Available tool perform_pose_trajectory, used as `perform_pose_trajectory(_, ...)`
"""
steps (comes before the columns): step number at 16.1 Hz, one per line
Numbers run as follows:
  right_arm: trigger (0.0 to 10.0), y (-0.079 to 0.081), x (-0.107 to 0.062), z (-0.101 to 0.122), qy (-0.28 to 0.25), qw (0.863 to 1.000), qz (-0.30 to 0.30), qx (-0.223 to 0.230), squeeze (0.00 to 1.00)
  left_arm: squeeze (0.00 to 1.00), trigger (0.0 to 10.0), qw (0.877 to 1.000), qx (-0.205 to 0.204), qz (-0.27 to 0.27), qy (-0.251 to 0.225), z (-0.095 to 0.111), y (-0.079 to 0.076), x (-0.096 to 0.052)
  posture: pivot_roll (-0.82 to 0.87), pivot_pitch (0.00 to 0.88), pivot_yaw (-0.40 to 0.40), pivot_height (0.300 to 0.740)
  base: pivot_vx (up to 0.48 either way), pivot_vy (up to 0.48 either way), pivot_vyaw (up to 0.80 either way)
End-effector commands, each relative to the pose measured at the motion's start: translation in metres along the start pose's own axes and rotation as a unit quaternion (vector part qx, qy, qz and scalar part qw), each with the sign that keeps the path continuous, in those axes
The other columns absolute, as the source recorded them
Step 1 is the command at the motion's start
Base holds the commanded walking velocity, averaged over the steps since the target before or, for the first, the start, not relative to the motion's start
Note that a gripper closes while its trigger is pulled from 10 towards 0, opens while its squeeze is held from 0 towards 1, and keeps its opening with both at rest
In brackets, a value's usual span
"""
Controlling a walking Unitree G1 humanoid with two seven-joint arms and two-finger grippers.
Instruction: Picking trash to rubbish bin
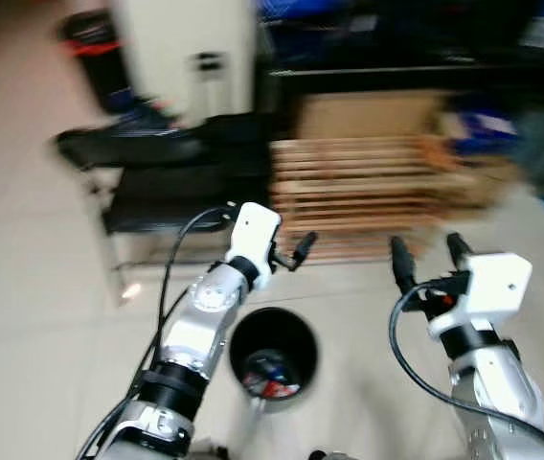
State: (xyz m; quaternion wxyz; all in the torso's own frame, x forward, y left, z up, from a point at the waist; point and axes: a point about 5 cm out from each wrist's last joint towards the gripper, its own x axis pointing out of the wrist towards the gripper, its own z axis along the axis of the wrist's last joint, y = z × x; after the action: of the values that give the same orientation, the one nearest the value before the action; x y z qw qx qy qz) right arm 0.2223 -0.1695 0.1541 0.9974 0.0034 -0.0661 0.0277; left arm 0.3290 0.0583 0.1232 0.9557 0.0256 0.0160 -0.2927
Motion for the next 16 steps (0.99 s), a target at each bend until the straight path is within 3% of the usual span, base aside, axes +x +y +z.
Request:
perform_pose_trajectory(1, 10.0, -0.001, -0.004, 0.006, -0.005, 1.000, -0.017, -0.003, 0.00, 0.00, 10.0, 1.000, -0.001, -0.008, -0.013, 0.007, -0.003, 0.004, 0.08, 0.063, -0.019, 0.740, 0.000, 0.000, -0.75)
perform_pose_trajectory(6, 10.0, 0.002, -0.013, 0.011, 0.010, 0.995, -0.091, 0.041, 0.00, 0.00, 10.0, 1.000, -0.026, 0.005, -0.015, 0.004, -0.007, 0.006, 0.07, 0.059, -0.057, 0.740, 0.000, 0.000, -0.75)
perform_pose_trajectory(16, 10.0, 0.003, -0.010, 0.013, 0.017, 0.995, -0.089, 0.046, 0.00, 0.00, 10.0, 0.999, -0.039, 0.021, -0.014, 0.005, -0.008, 0.014, 0.07, 0.057, -0.068, 0.740, 0.000, 0.000, -0.75)
